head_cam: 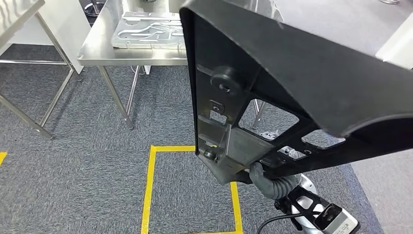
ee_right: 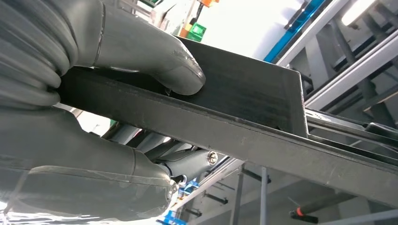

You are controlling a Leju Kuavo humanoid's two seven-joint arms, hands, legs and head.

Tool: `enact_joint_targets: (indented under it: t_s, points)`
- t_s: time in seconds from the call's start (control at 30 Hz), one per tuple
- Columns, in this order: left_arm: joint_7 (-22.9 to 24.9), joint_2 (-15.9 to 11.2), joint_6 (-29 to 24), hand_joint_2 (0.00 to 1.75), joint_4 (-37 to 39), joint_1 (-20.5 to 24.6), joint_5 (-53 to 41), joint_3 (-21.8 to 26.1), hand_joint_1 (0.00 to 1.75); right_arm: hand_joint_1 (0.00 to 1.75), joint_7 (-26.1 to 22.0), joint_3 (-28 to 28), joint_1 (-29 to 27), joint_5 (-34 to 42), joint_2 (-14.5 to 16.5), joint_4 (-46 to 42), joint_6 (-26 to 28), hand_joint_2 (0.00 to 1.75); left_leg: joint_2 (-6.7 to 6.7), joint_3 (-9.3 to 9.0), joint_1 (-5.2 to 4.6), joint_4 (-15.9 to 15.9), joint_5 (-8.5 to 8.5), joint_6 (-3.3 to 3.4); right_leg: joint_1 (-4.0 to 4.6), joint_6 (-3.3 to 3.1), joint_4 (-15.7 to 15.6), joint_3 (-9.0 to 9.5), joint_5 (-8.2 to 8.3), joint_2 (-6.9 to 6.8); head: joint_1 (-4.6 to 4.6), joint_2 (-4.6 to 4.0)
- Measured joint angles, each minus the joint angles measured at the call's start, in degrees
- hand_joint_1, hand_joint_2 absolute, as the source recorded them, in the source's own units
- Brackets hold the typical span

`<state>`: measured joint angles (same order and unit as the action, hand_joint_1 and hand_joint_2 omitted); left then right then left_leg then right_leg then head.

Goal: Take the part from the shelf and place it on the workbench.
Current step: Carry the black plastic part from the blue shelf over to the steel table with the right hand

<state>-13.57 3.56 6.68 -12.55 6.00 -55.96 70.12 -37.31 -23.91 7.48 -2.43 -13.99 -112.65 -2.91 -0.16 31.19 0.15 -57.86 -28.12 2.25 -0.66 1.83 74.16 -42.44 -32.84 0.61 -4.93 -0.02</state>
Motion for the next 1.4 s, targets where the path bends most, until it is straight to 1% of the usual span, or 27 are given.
enact_joint_targets:
  t_s: [0.03, 0.07, 0.17, 0.23, 0.37, 0.43, 0.5, 0.53, 0.57, 0.63, 0.67, 0.7, 0.8, 0.87, 0.9, 0.93, 0.97, 1.03, 1.07, 1.1, 1.13, 1.2, 1.23, 1.27, 1.33, 1.37, 1.4]
  points:
    - [0.0, 0.0, 0.0, 1.75, 0.0, 0.0, 0.0, 0.0, 0.00, 1.75, 0.0, 0.0, -0.1, 0.0, 0.0, 0.0, 0.0, 1.75, 0.13, -0.19, -0.03, 0.0, -0.21, -0.04, -0.09, 0.06, 1.3, -0.92, 0.23, -0.10, 0.00, 0.00]
    - [-0.1, 0.0, 0.0, 1.75, 0.0, -0.1, 0.0, 0.0, 0.00, 1.75, 0.0, 0.1, -0.2, 0.0, 0.0, 0.0, 0.0, 1.75, 0.22, -0.53, -0.03, 0.0, -0.48, -0.14, -0.14, 0.04, 0.1, -0.58, 1.65, -0.19, 0.00, 0.00]
    - [-0.2, 0.0, 0.1, 1.75, 0.0, -0.1, -0.1, 0.0, 0.00, 1.75, 0.0, 0.3, -0.3, 0.0, 0.0, -0.2, 0.0, 1.75, 0.43, -1.78, -0.12, 0.0, -1.60, -0.69, 0.08, -0.46, -11.0, 4.61, 7.36, -1.17, 0.01, 0.00]
    - [-0.2, 0.0, 0.1, 1.75, 0.0, -0.1, -0.2, 0.0, 0.00, 1.75, 0.0, 0.3, -0.3, 0.0, 0.0, -0.3, 0.0, 1.75, 0.60, -2.19, -0.27, 0.2, -2.39, -1.33, 0.47, -1.10, -14.9, 6.48, 7.76, -1.69, 0.01, 0.00]
    - [-0.4, -0.1, 0.3, 1.75, 0.0, 0.1, -0.4, 0.0, 0.00, 1.75, 0.0, 0.4, -0.6, -0.1, -0.1, -0.7, 0.4, 1.75, 1.10, -3.12, -0.25, -0.4, -3.92, -2.55, 0.45, -2.47, -15.9, 8.37, 6.13, -0.90, -0.01, 0.00]
    - [-0.6, -0.1, 0.5, 1.75, 0.0, 0.2, -0.4, 0.0, 0.00, 1.75, 0.0, 0.5, -0.7, -0.1, -0.3, -1.0, 0.6, 1.75, 0.81, 0.08, -0.11, -6.7, -5.55, -2.90, 0.42, -3.14, -16.3, 10.36, 4.97, -0.80, -0.02, 0.00]
    - [-0.7, -0.1, 0.7, 1.75, 0.0, -0.1, -0.4, 0.0, 0.00, 1.75, 0.0, 0.5, -0.8, -0.2, -0.3, -1.1, 0.6, 1.75, 0.68, 6.26, -0.06, -15.2, -7.05, -3.13, 0.59, -3.58, -16.4, 12.23, 3.40, -0.60, -0.03, 0.00]
    - [-0.8, -0.1, 0.7, 1.75, 0.0, -0.3, -0.4, 0.0, 0.00, 1.75, 0.0, 0.5, -0.9, -0.3, -0.3, -1.1, 0.6, 1.75, 0.67, 8.78, -0.05, -17.4, -6.43, -3.17, 0.67, -3.64, -16.4, 13.23, 2.57, -0.36, -0.03, 0.00]
    - [-0.8, -0.1, 0.8, 1.75, 0.0, -0.5, -0.4, 0.0, 0.00, 1.75, 0.0, 0.5, -0.9, -0.3, -0.3, -1.1, 0.6, 1.75, 0.65, 10.33, -0.05, -17.4, -4.54, -3.14, 0.73, -3.64, -16.4, 14.36, 1.69, -0.08, -0.03, 0.00]
    - [-1.0, -0.2, 0.9, 1.75, 0.0, -0.7, -0.4, 0.0, 0.00, 1.75, 0.0, 0.5, -0.9, -0.4, -0.3, -1.2, 0.7, 1.75, 0.53, 10.34, -0.13, -11.2, 2.28, -2.73, 0.73, -3.52, -16.4, 17.04, -0.35, 0.33, -0.02, 0.00]
    - [-1.1, -0.3, 0.9, 1.75, 0.0, -0.7, -0.4, 0.0, 0.00, 1.75, 0.0, 0.5, -0.9, -0.4, -0.3, -1.3, 0.7, 1.75, 0.36, 9.67, -0.33, -8.2, 4.95, -2.44, 0.73, -3.36, -16.7, 18.20, -1.31, 0.42, -0.01, -0.01]
    - [-1.2, -0.4, 1.0, 1.75, 0.0, -0.7, -0.4, 0.0, 0.00, 1.75, 0.0, 0.5, -0.8, -0.4, -0.3, -1.3, 0.7, 1.75, 0.19, 8.76, -0.60, -5.5, 6.32, -2.06, 0.70, -3.08, -17.1, 19.13, -2.06, 0.54, -0.01, -0.01]
    - [-1.3, -0.6, 1.0, 1.75, 0.0, -0.7, -0.4, 0.0, 0.00, 1.75, 0.0, 0.5, -0.7, -0.3, -0.3, -1.5, 0.7, 1.75, -0.05, 6.30, -1.10, -1.7, 4.44, -1.00, 0.51, -2.06, -18.9, 20.73, -2.04, 0.71, -0.02, 0.00]
    - [-1.3, -0.6, 1.0, 1.75, 0.0, -0.8, -0.4, 0.0, 0.00, 1.75, 0.0, 0.6, -0.6, -0.4, -0.4, -1.6, 0.8, 1.75, -0.20, 3.52, -0.75, 0.6, 3.37, -0.44, 0.42, -1.52, -15.7, 19.70, 0.29, 0.57, 0.01, -0.01]
    - [-1.4, -0.7, 1.0, 1.75, 0.0, -0.8, -0.4, 0.0, 0.00, 1.75, 0.0, 0.6, -0.6, -0.4, -0.4, -1.7, 0.9, 1.75, -0.30, 1.77, -0.59, 1.6, 2.82, -0.26, 0.37, -1.28, -12.2, 17.56, 1.72, 0.47, 0.02, -0.02]
    - [-1.4, -0.7, 0.9, 1.75, 0.0, -0.8, -0.4, 0.0, 0.00, 1.75, 0.0, 0.6, -0.5, -0.5, -0.3, -1.7, 1.0, 1.75, -0.37, 0.02, -0.43, 2.5, 2.11, -0.16, 0.25, -1.09, -7.8, 14.23, 2.44, 0.36, 0.04, -0.02]
    - [-1.5, -0.7, 0.9, 1.75, 0.0, -0.8, -0.4, 0.0, 0.00, 1.75, 0.0, 0.6, -0.5, -0.5, -0.2, -1.6, 1.2, 1.75, -0.39, -1.68, -0.35, 3.2, 1.27, -0.10, 0.14, -0.83, -4.0, 10.47, 2.11, 0.26, 0.05, -0.02]
    - [-1.5, -0.7, 0.9, 1.75, 0.0, -0.7, -0.4, 0.0, 0.00, 1.75, 0.0, 0.6, -0.6, -0.6, -0.1, -1.6, 1.4, 1.75, -0.50, -5.32, -0.11, 4.2, -0.86, -0.28, -0.26, -0.23, -0.4, 3.97, -2.21, 0.14, 0.06, -0.02]
    - [-1.5, -0.7, 0.9, 1.75, 0.0, -0.8, -0.4, 0.0, 0.00, 1.75, 0.0, 0.6, -0.6, -0.6, -0.1, -1.6, 1.6, 1.75, -0.61, -7.34, 0.07, 4.6, -2.08, -0.47, -0.51, 0.09, -0.8, 1.82, -4.34, 0.06, 0.06, -0.01]
    - [-1.5, -0.7, 1.0, 1.75, 0.0, -0.8, -0.4, 0.0, 0.00, 1.75, 0.0, 0.6, -0.6, -0.6, -0.1, -1.6, 1.7, 1.75, -0.72, -9.53, 0.31, 5.0, -3.45, -0.72, -0.78, 0.41, -2.6, 0.33, -4.92, -0.09, 0.06, -0.01]
    - [-1.5, -0.7, 1.0, 1.75, 0.0, -0.8, -0.4, 0.0, 0.00, 1.75, 0.0, 0.6, -0.6, -0.6, -0.1, -1.6, 1.7, 1.75, -0.80, -11.76, 0.58, 5.4, -4.87, -1.00, -1.06, 0.70, -5.4, -0.53, -2.94, -0.34, 0.06, -0.01]
    - [-1.5, -0.8, 1.0, 1.75, 0.0, -0.7, -0.4, 0.0, 0.00, 1.75, 0.0, 0.6, -0.8, -0.7, -0.1, -1.4, 1.8, 1.75, -0.94, -16.48, 1.01, 6.6, -7.70, -1.63, -1.45, 1.03, -12.4, -0.94, 7.51, -1.78, 0.04, 0.00]
    - [-1.5, -0.9, 1.0, 1.75, 0.0, -0.5, -0.4, 0.0, 0.00, 1.75, 0.0, 0.6, -0.9, -0.8, -0.1, -1.2, 1.8, 1.75, -0.92, -18.87, 1.13, 8.1, -8.98, -2.04, -1.28, 1.00, -14.7, -0.39, 11.59, -2.70, 0.04, -0.02]
    - [-1.5, -0.9, 1.0, 1.75, 0.0, -0.5, -0.4, 0.0, 0.00, 1.75, 0.0, 0.5, -1.0, -0.9, -0.1, -1.1, 1.9, 1.75, -0.85, -21.50, 1.20, 9.5, -9.27, -2.54, -1.02, 0.71, -16.2, 0.53, 13.95, -3.15, 0.04, -0.03]
    - [-1.5, -0.9, 0.9, 1.75, 0.0, -0.6, -0.3, 0.1, 0.00, 1.75, 0.0, 0.3, -0.9, -1.0, -0.1, -1.2, 1.9, 1.75, -0.41, -23.59, 1.29, 8.9, -7.24, -3.56, -0.57, -0.46, -16.9, 3.04, 13.38, -2.34, 0.04, -0.06]
    - [-1.4, -0.9, 0.7, 1.75, 0.0, -0.7, -0.2, 0.1, 0.00, 1.75, 0.0, 0.2, -0.7, -1.0, -0.1, -1.4, 1.8, 1.75, -0.24, -23.18, 1.36, 6.1, -5.63, -3.92, -0.57, -1.28, -17.4, 4.30, 13.26, -1.66, 0.05, -0.04]
    - [-1.3, -0.9, 0.6, 1.75, 0.0, -0.7, -0.1, 0.1, 0.00, 1.75, 0.0, 0.1, -0.4, -1.0, -0.3, -1.6, 1.7, 1.75, -0.15, -21.26, 1.39, 2.0, -5.21, -4.07, -0.53, -2.02, -17.6, 5.41, 12.97, -1.28, 0.04, -0.05]
